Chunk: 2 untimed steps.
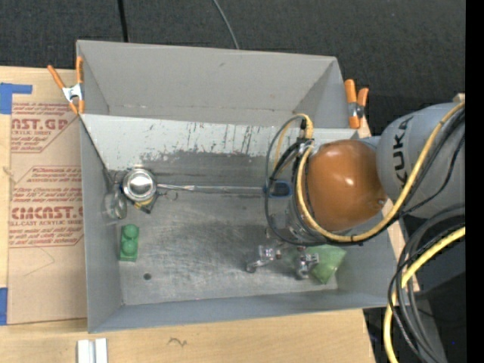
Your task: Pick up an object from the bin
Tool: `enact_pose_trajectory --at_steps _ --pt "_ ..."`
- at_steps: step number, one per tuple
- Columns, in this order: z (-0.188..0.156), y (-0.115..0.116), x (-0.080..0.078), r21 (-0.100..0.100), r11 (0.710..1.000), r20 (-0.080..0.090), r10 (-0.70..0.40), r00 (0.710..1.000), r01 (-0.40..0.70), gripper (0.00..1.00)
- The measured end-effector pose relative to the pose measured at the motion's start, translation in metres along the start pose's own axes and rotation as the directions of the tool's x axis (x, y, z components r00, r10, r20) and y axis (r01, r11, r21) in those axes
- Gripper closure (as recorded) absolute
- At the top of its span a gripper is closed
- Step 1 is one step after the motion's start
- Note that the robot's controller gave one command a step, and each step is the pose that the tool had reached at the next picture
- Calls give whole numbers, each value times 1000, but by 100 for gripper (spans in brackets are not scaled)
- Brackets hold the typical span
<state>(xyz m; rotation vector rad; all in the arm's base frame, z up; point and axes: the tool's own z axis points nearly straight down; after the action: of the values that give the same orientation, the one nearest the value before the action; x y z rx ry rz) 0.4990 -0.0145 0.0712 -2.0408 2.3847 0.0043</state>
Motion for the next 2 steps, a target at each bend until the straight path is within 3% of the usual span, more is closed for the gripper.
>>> enact_pose_trajectory --at_steps 1,2 --pt "-8 -9 -43 0 991 0 -137 991 137 0" --pt "-89 28 -65 3 956 -1 -293 956 293 0"
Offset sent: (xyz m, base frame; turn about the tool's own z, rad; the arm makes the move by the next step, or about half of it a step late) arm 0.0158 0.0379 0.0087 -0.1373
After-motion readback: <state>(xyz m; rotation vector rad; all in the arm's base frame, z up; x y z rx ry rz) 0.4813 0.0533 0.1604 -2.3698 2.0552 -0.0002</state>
